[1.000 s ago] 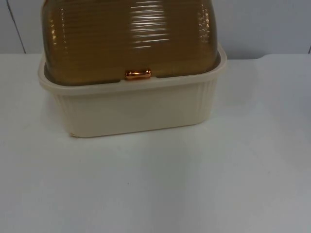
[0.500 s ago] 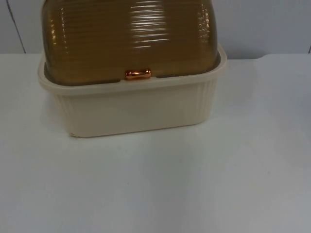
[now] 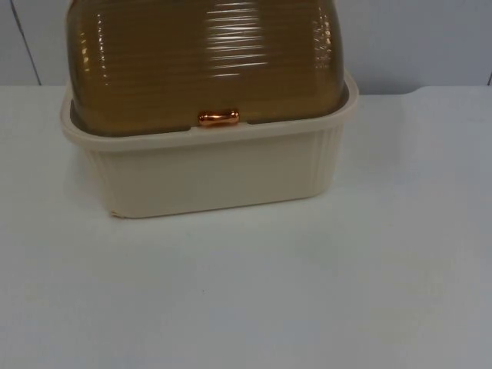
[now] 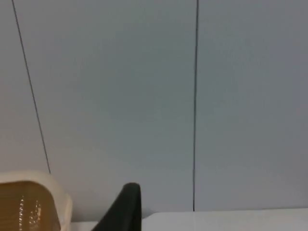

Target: Open the box lid with the left hand, place the block into the box with the right hand, then close the box lid with the left hand.

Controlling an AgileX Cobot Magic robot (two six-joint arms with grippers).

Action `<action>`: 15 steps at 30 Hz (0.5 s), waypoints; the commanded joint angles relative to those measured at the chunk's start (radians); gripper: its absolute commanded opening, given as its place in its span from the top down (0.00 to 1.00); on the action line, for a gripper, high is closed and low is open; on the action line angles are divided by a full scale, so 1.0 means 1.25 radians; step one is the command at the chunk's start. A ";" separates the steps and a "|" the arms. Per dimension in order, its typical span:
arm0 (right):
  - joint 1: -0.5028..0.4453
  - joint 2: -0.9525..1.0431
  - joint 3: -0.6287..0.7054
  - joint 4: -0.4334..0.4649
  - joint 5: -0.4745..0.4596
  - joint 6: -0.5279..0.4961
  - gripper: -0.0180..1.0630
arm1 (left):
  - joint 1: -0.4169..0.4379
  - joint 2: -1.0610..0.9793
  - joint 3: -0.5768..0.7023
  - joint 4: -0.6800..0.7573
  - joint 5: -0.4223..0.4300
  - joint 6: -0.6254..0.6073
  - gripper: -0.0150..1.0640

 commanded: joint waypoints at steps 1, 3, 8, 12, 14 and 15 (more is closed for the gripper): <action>0.002 -0.058 -0.002 -0.015 0.055 -0.003 0.03 | -0.032 -0.046 0.002 0.021 0.046 -0.010 0.01; 0.002 -0.137 -0.008 -0.013 0.106 -0.005 0.03 | -0.071 -0.118 0.002 0.056 0.097 -0.039 0.01; -0.001 -0.225 -0.091 -0.008 0.229 -0.047 0.03 | -0.092 -0.231 0.002 0.135 0.167 -0.090 0.01; -0.014 -0.233 -0.175 0.017 0.285 -0.073 0.03 | -0.092 -0.292 0.000 0.156 0.204 -0.136 0.01; -0.014 -0.233 -0.219 0.059 0.284 -0.110 0.03 | -0.093 -0.342 0.000 0.154 0.214 -0.142 0.01; -0.018 -0.233 -0.247 0.086 0.287 -0.133 0.03 | -0.093 -0.349 0.000 0.150 0.212 -0.155 0.01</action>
